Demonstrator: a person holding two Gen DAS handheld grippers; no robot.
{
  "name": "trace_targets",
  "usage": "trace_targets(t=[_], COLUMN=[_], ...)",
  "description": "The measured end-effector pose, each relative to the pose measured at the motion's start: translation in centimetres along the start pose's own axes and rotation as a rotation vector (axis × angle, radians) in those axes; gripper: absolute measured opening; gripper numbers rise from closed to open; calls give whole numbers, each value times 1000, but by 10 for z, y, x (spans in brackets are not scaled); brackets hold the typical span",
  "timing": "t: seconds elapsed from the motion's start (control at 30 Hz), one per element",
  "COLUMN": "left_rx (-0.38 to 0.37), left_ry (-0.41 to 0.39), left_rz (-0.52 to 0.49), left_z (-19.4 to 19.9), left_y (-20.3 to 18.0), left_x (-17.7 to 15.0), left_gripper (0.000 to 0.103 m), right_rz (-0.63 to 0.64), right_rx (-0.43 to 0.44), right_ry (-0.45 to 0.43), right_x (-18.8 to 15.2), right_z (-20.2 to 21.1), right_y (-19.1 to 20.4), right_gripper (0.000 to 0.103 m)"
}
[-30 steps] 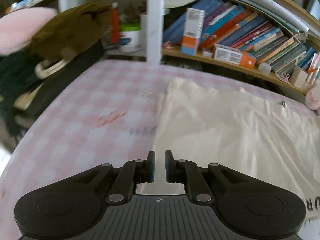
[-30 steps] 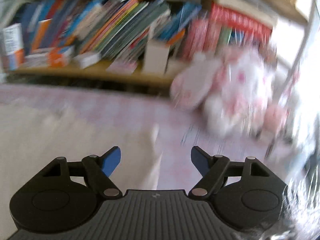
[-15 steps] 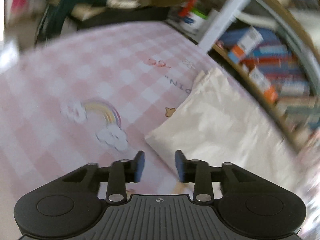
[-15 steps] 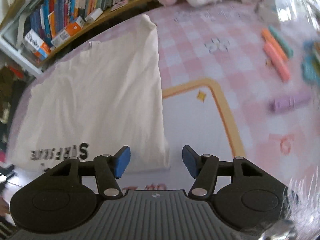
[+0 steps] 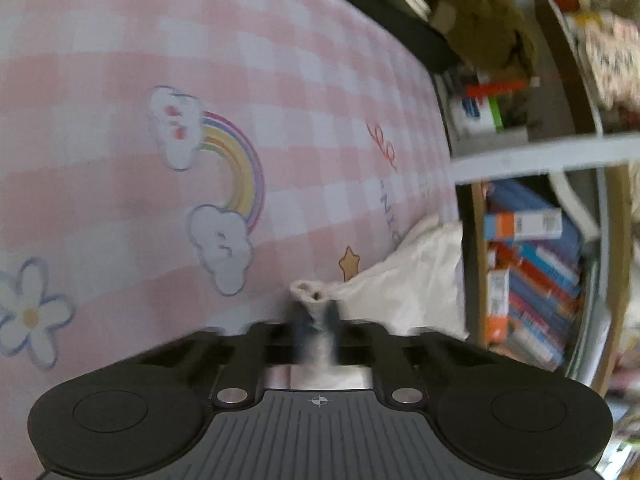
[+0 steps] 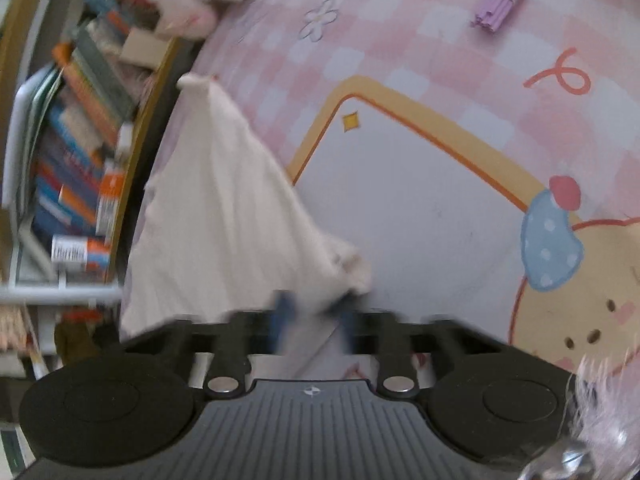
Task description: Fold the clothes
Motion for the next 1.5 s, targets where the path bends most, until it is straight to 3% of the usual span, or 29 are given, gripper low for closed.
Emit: trace_targets(t=[0.07,0.13,0.17,0.27,0.33,0.43,0.57,0.6,0.7,0.77,0.83,0.9,1.0,1.07,1.17,1.3,1.37,1.5], left_rx=[-21,-102,-105,12,31,18,-13,-15,-20,-23,-27,-34,-90,-45,27,21,24,34], left_ry=[-3,-28,-28,55,81,97,113,111,106,102,99,94,68,70,80,47,28,2], left_rz=[9,-165,-230,-226,-229,-217,-153,-146,-128,-115,-103,-97,-214,-224,-209,-186,-168,-179], left_z=[0,22,29,11,4,3,0,0,2,3,4,6,22,18,11,15,16,19], left_y=[-5,-36,-39,-1,13,20,22,20,17,14,12,8,-15,-8,10,16,20,21], left_x=[2,7,9,9,3,-2,0,1,3,5,6,7,10,10,6,0,0,0], left_gripper=[2,2,2,2,3,4,8,12,40,35,5,5,5,5,5,7,12,25], right_rz=[23,130,168,197,188,176,195,195,192,199,219,251,314,341,340,352,394,514], right_rx=[29,147,166,91,25,-66,-80,-81,-80,-85,-72,-27,71,42,-68,-86,-112,-138], right_ry=[-34,-114,-136,-133,-110,-80,-86,-87,-82,-77,-81,-101,-146,-137,-61,-49,-69,-159], right_x=[8,15,15,8,3,-6,-11,-12,-12,-8,-3,2,5,4,0,-1,1,11], right_z=[3,32,43,43,32,17,17,18,16,13,15,22,43,43,22,17,19,31], right_y=[13,45,52,38,20,-4,-7,-9,-7,-7,3,19,43,38,7,-1,0,10], right_gripper=[5,5,4,4,4,5,6,8,15,15,6,6,5,5,5,9,23,36])
Point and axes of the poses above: each gripper's, at about its wrist camera, not at the fingertips, and z roughly against the way its jaws point, y to its left, x to its top, the point moved 7 cm from there along -z, roughly the way its jaws point, and after that the axes turned 11 degrees about -y, right-handed, at the moved point
